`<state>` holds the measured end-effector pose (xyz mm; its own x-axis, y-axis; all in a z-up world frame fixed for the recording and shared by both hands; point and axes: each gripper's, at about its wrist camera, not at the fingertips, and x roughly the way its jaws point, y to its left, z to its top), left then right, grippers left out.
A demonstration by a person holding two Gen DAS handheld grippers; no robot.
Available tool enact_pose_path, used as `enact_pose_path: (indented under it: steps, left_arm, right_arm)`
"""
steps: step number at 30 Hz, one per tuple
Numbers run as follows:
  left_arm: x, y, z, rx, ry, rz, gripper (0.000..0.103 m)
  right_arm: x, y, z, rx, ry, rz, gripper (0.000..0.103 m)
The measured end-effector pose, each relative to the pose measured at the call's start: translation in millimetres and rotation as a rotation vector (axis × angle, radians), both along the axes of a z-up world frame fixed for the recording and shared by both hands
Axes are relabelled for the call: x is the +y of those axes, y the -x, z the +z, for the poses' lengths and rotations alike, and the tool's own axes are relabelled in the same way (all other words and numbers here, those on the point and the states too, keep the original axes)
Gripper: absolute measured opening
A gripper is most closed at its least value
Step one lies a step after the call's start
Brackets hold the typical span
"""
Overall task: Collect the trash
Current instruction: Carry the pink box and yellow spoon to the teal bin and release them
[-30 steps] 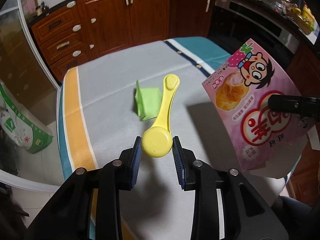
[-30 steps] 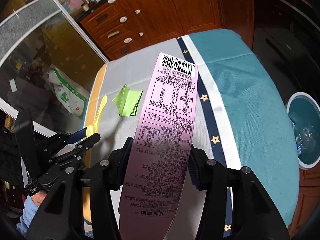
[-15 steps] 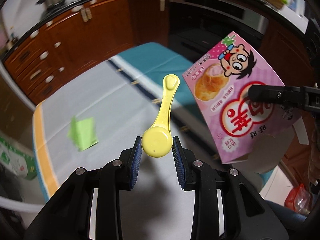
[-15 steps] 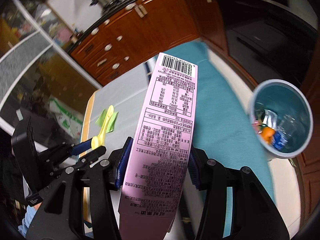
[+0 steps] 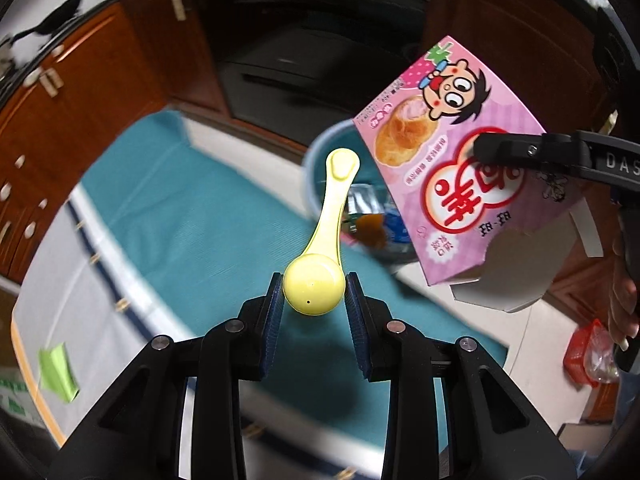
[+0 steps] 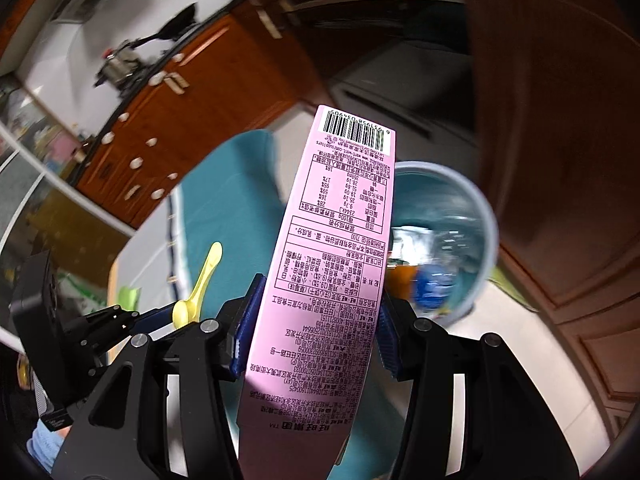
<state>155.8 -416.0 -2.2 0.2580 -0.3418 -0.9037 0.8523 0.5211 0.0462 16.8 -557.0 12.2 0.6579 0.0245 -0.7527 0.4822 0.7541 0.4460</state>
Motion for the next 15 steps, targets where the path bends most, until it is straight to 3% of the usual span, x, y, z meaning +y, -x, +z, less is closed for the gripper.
enact_pose_path:
  steps: [7,15]
  left_arm:
    - [-75.2,0.1,-35.0,0.053,-0.061,-0.015,0.032]
    - [-109.9,-12.6,-58.8,0.118,-0.087,0.029,0.032]
  right_arm:
    - [-50.6,-1.0,-28.1,0.096,0.004,-0.009,0.048]
    - [-74.4,-20.6,-50.3,0.172,-0.018,0.041,0.048]
